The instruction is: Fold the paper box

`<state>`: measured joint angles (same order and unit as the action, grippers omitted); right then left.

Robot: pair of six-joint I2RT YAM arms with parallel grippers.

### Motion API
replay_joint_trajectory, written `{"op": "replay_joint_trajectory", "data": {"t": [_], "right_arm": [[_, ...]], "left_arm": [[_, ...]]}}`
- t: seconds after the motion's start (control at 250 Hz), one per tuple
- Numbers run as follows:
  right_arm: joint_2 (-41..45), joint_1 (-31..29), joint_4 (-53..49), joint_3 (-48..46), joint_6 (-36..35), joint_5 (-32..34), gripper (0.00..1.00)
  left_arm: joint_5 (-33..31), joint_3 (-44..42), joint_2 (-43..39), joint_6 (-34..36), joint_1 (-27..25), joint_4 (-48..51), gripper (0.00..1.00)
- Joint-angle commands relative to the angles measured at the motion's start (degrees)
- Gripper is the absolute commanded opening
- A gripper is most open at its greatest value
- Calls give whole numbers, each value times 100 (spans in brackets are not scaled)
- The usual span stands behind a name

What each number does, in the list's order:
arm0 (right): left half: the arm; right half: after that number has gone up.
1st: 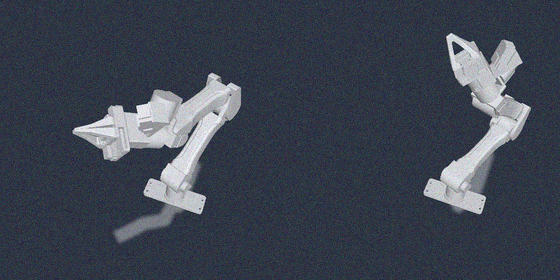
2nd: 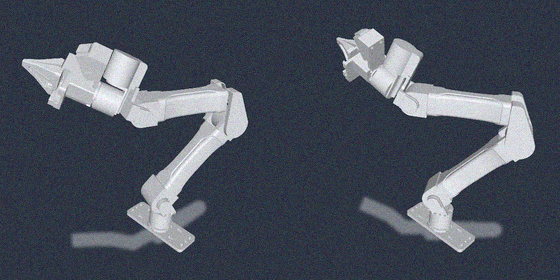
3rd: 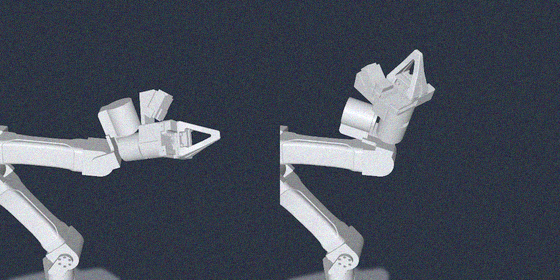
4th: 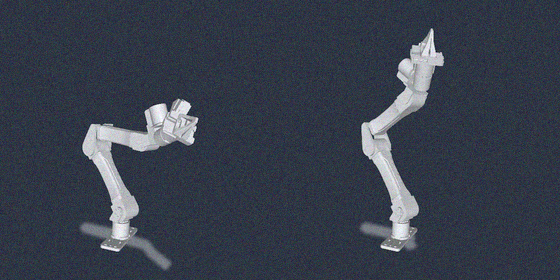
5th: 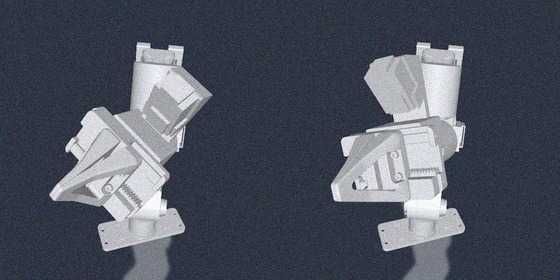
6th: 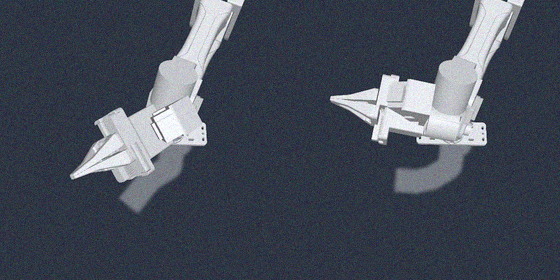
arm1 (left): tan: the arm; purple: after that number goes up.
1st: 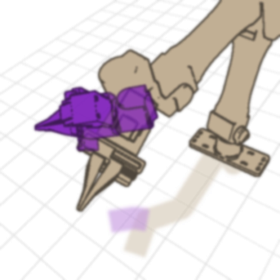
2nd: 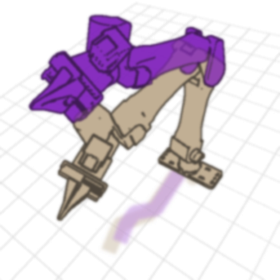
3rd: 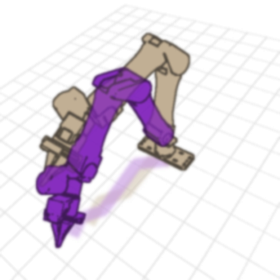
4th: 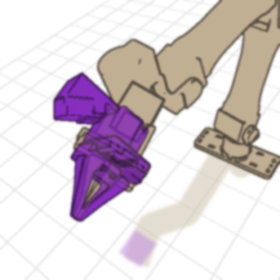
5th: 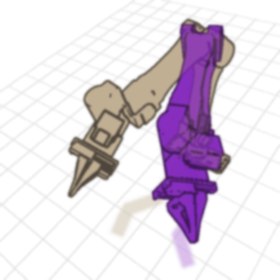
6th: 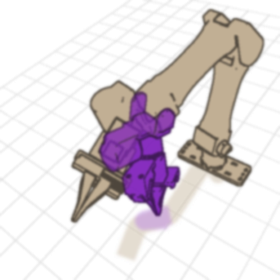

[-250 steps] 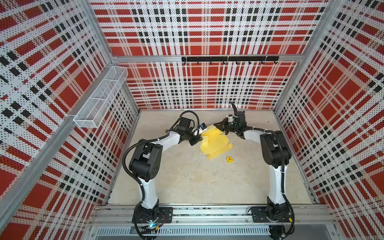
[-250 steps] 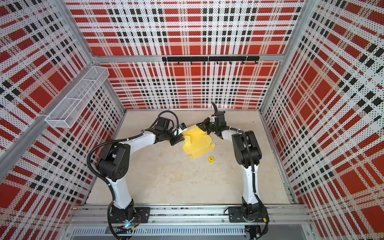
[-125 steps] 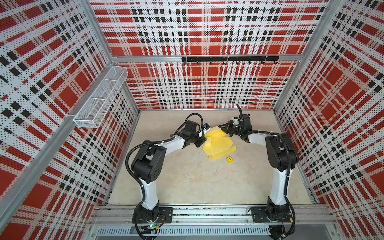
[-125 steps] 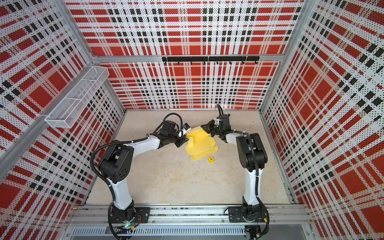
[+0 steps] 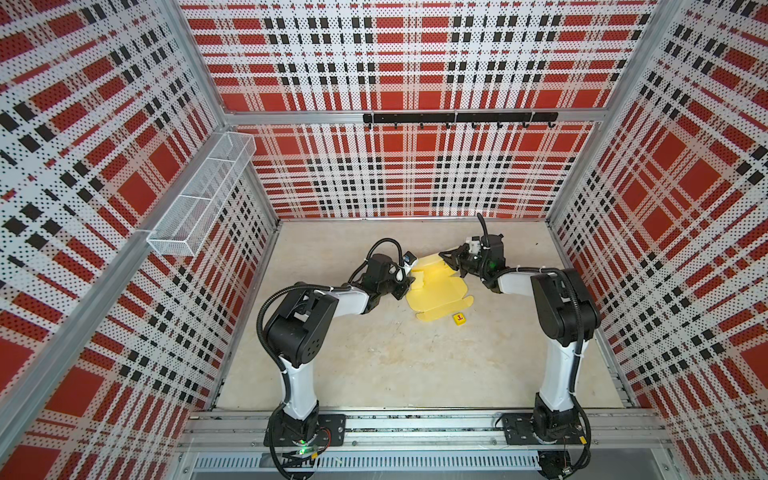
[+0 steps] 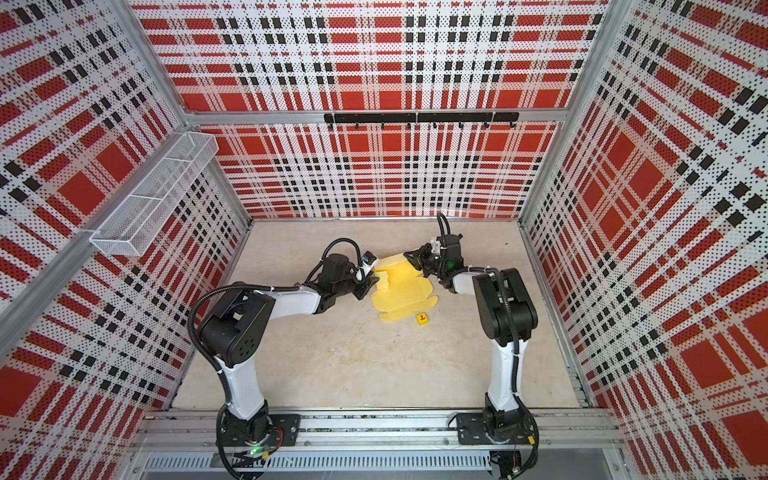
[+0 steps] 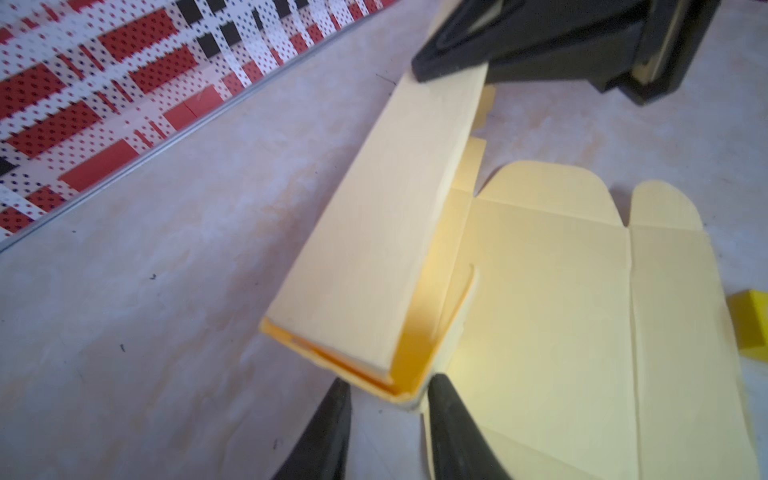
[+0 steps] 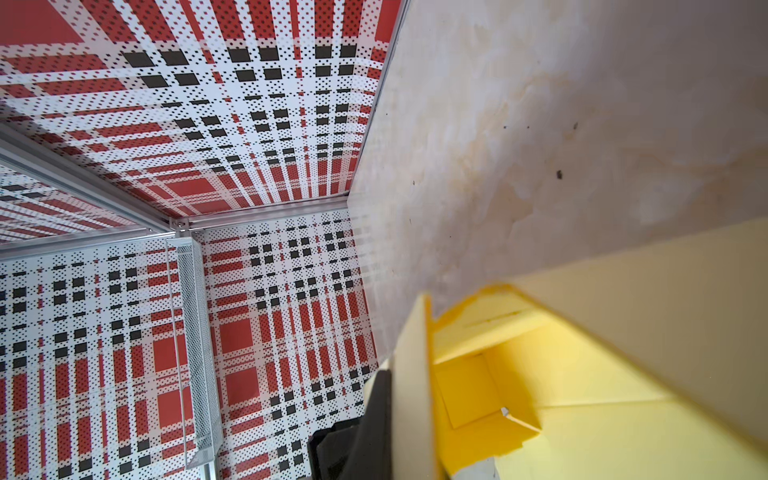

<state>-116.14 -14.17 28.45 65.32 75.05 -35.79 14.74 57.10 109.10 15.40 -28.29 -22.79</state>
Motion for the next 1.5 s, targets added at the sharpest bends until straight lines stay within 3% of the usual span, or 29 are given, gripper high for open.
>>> {"op": "replay_joint_trajectory", "data": {"t": [0.0, 0.272, 0.572, 0.96, 1.497], "right_arm": [[218, -50, 156, -209, -102, 231, 0], [405, -76, 336, -459, -347, 462, 1], [372, -94, 1111, -1031, -263, 688, 0], [748, -186, 1088, -1674, -571, 879, 0], [923, -263, 1463, -2139, -443, 1258, 0]], "left_arm": [[29, -9, -74, -344, -74, -827, 35], [-117, -65, -69, -271, -205, -955, 34], [-1084, -324, -173, -37, -646, -1193, 34], [-1096, -580, -434, -884, -528, -1153, 36], [-980, -1122, -401, -1141, -701, -1523, 40]]}}
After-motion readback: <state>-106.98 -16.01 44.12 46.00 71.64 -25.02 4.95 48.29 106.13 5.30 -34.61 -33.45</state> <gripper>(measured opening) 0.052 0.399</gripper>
